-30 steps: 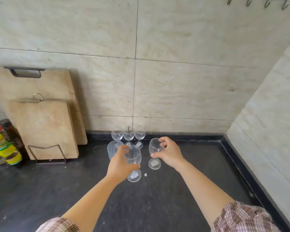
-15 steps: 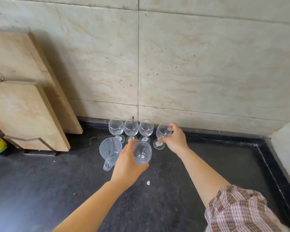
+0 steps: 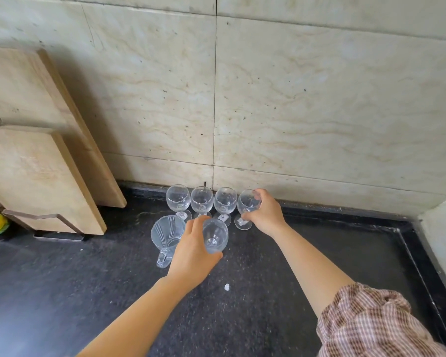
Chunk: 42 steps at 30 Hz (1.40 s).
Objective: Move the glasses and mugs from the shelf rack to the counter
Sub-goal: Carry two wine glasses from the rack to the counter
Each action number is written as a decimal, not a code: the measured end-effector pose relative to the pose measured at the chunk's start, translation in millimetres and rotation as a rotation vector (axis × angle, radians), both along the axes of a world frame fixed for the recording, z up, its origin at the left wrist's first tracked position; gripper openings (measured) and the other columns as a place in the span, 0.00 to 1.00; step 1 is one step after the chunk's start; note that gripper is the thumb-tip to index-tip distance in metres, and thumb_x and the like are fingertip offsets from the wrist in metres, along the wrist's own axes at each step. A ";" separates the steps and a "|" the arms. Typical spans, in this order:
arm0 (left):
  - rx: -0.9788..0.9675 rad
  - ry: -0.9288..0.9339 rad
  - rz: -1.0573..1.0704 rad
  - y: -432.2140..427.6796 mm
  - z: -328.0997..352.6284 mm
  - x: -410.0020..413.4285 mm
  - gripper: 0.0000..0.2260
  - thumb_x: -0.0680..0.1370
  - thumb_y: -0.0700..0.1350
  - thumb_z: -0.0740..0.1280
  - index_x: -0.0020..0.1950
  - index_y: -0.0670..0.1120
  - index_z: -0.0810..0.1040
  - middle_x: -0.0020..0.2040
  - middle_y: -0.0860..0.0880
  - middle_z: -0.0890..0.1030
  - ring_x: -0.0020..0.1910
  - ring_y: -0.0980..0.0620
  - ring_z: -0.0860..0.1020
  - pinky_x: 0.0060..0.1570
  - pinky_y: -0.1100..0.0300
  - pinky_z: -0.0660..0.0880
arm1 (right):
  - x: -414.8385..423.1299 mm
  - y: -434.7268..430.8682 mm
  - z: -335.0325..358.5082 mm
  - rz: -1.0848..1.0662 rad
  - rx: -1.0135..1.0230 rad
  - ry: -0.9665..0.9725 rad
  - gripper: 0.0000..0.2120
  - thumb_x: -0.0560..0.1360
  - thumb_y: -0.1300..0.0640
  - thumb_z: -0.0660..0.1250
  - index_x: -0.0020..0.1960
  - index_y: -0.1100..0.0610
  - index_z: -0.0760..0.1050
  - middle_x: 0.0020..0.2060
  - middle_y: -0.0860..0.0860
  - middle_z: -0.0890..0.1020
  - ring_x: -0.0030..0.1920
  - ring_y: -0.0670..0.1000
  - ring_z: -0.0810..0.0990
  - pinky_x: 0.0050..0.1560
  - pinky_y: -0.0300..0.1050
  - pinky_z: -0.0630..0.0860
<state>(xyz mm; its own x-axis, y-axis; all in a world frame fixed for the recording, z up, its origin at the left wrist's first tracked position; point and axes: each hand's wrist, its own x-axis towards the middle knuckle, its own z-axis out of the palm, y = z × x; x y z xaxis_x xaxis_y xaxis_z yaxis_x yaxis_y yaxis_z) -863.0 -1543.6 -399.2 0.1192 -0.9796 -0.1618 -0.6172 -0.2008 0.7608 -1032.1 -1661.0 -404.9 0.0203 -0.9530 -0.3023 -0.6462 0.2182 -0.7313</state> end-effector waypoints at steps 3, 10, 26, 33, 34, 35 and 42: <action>0.008 -0.032 -0.004 -0.1 1.7 0.9 0.34 0.69 0.45 0.73 0.69 0.57 0.60 0.63 0.55 0.67 0.54 0.53 0.74 0.46 0.59 0.75 | 0.8 0.5 3.1 0.017 -0.024 0.055 0.37 0.66 0.60 0.78 0.72 0.57 0.66 0.67 0.53 0.75 0.65 0.55 0.74 0.57 0.44 0.70; 0.029 -0.118 -0.029 3.9 4.6 5.2 0.36 0.70 0.44 0.71 0.74 0.56 0.57 0.65 0.50 0.68 0.56 0.48 0.75 0.51 0.53 0.77 | 2.9 4.0 6.9 0.056 -0.089 0.135 0.37 0.70 0.56 0.75 0.74 0.57 0.62 0.71 0.53 0.71 0.69 0.56 0.71 0.63 0.48 0.70; -0.021 -0.193 -0.054 29.1 31.5 18.8 0.37 0.73 0.52 0.71 0.76 0.55 0.54 0.71 0.50 0.65 0.69 0.49 0.65 0.61 0.53 0.71 | 13.4 34.4 44.9 0.091 -0.253 0.258 0.29 0.73 0.53 0.70 0.71 0.58 0.65 0.69 0.54 0.70 0.70 0.56 0.66 0.65 0.54 0.68; -0.025 -0.294 0.131 88.0 72.3 68.5 0.26 0.80 0.52 0.61 0.76 0.50 0.58 0.71 0.46 0.65 0.70 0.45 0.63 0.63 0.50 0.69 | 70.7 94.4 89.0 0.275 -0.346 0.142 0.24 0.75 0.51 0.68 0.67 0.57 0.69 0.64 0.53 0.73 0.66 0.53 0.69 0.60 0.47 0.69; -0.027 -0.322 0.157 100.2 78.5 79.6 0.26 0.80 0.52 0.60 0.76 0.49 0.58 0.71 0.45 0.65 0.71 0.45 0.63 0.63 0.50 0.69 | 82.1 106.8 94.2 0.326 -0.362 0.142 0.23 0.75 0.50 0.68 0.66 0.57 0.69 0.63 0.52 0.74 0.65 0.53 0.69 0.60 0.47 0.69; -0.025 -0.346 0.184 113.9 84.5 91.0 0.26 0.80 0.52 0.60 0.76 0.48 0.58 0.72 0.45 0.65 0.71 0.45 0.63 0.64 0.50 0.69 | 93.8 119.8 98.7 0.384 -0.379 0.144 0.22 0.75 0.50 0.67 0.66 0.57 0.70 0.62 0.52 0.74 0.65 0.53 0.69 0.61 0.47 0.69; 0.051 -0.542 0.384 252.3 116.1 169.8 0.23 0.80 0.52 0.58 0.74 0.48 0.61 0.69 0.46 0.66 0.69 0.45 0.64 0.59 0.50 0.73 | 192.2 240.7 125.9 0.780 -0.468 0.281 0.22 0.77 0.46 0.63 0.66 0.57 0.69 0.63 0.53 0.73 0.66 0.56 0.68 0.63 0.53 0.69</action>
<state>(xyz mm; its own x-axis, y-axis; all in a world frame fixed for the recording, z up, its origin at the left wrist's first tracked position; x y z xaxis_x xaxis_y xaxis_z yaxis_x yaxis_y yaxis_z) -693.2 -1291.4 -283.1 0.5355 -0.8441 -0.0254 -0.7873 -0.5099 0.3467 -839.9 -1420.3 -279.0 0.6865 -0.7269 0.0163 -0.6512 -0.6246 -0.4311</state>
